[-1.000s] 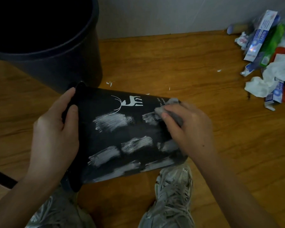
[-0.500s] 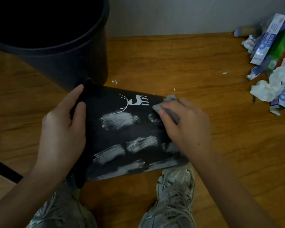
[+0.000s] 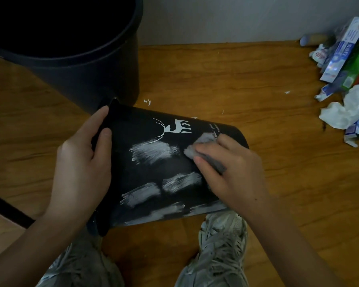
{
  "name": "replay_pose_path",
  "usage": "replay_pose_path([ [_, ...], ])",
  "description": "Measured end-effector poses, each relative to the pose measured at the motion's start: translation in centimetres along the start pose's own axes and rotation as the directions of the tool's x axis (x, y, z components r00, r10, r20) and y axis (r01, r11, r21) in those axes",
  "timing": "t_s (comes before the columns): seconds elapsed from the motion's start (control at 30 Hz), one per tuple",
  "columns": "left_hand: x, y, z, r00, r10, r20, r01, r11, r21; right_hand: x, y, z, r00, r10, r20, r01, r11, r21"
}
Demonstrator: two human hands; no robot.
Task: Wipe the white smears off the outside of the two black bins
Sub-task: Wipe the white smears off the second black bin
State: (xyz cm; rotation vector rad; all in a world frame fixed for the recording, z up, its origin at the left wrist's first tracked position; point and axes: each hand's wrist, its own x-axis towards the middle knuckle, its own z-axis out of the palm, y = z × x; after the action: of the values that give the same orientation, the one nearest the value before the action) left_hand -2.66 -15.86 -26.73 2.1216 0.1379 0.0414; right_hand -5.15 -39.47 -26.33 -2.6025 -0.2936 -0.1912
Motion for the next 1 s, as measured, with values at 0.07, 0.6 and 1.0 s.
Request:
replay_pose_path([
  [0.07, 0.0, 0.1, 0.0, 1.000, -0.002, -0.003, 0.002, 1.000, -0.007, -0.7, 0.5, -0.6, 1.000, 0.029, -0.002, -0.029, 1.000, 0.008],
  [0.6, 0.2, 1.0, 0.0, 1.000, -0.004, 0.008, 0.004, 0.999, -0.034, 1.1, -0.3, 0.0, 0.991, 0.107, -0.076, -0.114, 0.989, -0.091],
  [1.0, 0.1, 0.2, -0.1, 1.000, -0.009, 0.009, 0.009, 0.999, -0.031, 1.3, -1.2, 0.5, 0.997, 0.060, -0.053, -0.066, 0.990, -0.122],
])
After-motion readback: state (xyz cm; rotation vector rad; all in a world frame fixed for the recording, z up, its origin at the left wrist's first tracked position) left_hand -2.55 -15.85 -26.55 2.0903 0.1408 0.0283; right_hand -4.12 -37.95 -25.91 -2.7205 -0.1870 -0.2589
